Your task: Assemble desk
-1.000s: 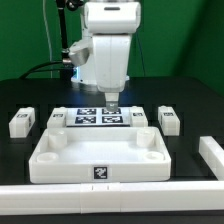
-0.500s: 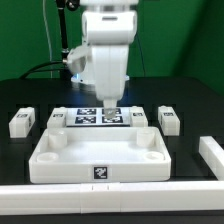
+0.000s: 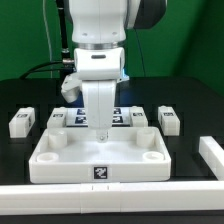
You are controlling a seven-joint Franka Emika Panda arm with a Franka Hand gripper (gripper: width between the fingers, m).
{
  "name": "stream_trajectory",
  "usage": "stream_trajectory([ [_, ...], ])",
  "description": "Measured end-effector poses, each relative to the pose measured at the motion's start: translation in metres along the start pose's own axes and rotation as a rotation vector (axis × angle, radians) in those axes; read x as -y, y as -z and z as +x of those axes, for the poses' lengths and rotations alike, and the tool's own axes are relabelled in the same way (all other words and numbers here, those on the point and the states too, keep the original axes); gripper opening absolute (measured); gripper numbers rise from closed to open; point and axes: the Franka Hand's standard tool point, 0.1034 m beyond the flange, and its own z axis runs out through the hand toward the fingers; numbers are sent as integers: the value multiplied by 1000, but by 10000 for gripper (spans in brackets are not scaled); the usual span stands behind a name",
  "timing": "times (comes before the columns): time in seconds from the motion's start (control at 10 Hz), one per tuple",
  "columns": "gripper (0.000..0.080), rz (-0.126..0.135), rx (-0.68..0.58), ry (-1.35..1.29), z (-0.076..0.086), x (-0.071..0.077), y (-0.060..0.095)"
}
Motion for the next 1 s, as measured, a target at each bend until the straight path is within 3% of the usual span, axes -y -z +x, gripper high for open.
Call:
stream_trajectory([
  [0.2, 602, 3, 0, 0, 0, 1, 0],
  [0.3, 422, 4, 0, 0, 0, 1, -1],
  [0.4, 422, 4, 0, 0, 0, 1, -1],
  [0.5, 221, 5, 0, 0, 0, 1, -1],
  [0.6, 90, 5, 0, 0, 0, 1, -1],
  [1.0, 53, 4, 0, 0, 0, 1, -1],
])
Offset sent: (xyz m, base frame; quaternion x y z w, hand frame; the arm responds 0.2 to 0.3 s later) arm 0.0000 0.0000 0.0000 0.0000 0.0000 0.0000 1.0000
